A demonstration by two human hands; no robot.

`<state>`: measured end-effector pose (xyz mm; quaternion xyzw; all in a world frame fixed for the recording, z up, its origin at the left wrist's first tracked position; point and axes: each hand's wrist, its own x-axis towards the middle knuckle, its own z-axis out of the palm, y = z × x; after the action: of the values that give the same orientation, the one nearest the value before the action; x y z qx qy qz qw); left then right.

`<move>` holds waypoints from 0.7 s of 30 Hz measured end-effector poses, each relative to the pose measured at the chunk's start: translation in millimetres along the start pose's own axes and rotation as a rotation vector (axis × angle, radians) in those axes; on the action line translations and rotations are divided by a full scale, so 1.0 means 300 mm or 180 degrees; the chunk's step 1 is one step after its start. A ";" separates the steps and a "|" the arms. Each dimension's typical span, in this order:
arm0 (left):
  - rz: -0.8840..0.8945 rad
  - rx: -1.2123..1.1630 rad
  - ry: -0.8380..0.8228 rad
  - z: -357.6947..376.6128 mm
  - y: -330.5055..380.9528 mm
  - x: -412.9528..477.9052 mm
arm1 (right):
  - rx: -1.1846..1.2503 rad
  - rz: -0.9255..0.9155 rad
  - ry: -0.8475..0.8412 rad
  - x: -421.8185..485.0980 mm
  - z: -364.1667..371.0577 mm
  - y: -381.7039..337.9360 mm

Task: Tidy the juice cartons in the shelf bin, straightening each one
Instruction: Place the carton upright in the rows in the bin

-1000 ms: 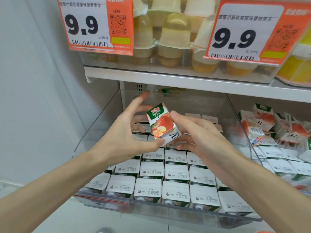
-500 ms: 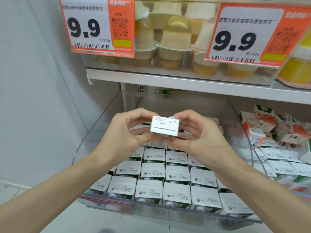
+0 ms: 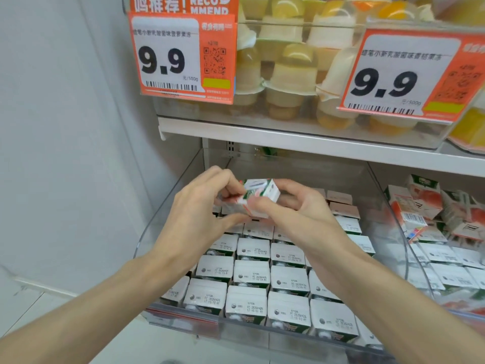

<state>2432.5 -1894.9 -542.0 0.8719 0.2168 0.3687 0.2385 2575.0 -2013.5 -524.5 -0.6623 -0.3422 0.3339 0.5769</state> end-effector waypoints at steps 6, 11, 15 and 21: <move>-0.0589 0.0124 0.0002 -0.069 -0.023 -0.038 | -0.0401 -0.0604 0.0374 0.113 0.022 -0.021; -0.0683 -0.0173 0.0106 -0.082 -0.021 -0.044 | -0.0589 -0.0937 0.0183 0.225 0.099 -0.020; -0.0799 -0.0449 0.0211 -0.092 -0.020 -0.040 | -0.0896 -0.1085 0.0023 0.307 0.159 -0.005; -0.0905 -0.0579 0.0145 -0.100 -0.023 -0.041 | -0.2262 -0.0894 -0.0781 0.360 0.188 0.034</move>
<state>2401.0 -1888.8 -534.3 0.7986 0.3091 0.3691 0.3612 2587.1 -1893.7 -546.1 -0.7225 -0.5899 0.1892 0.3068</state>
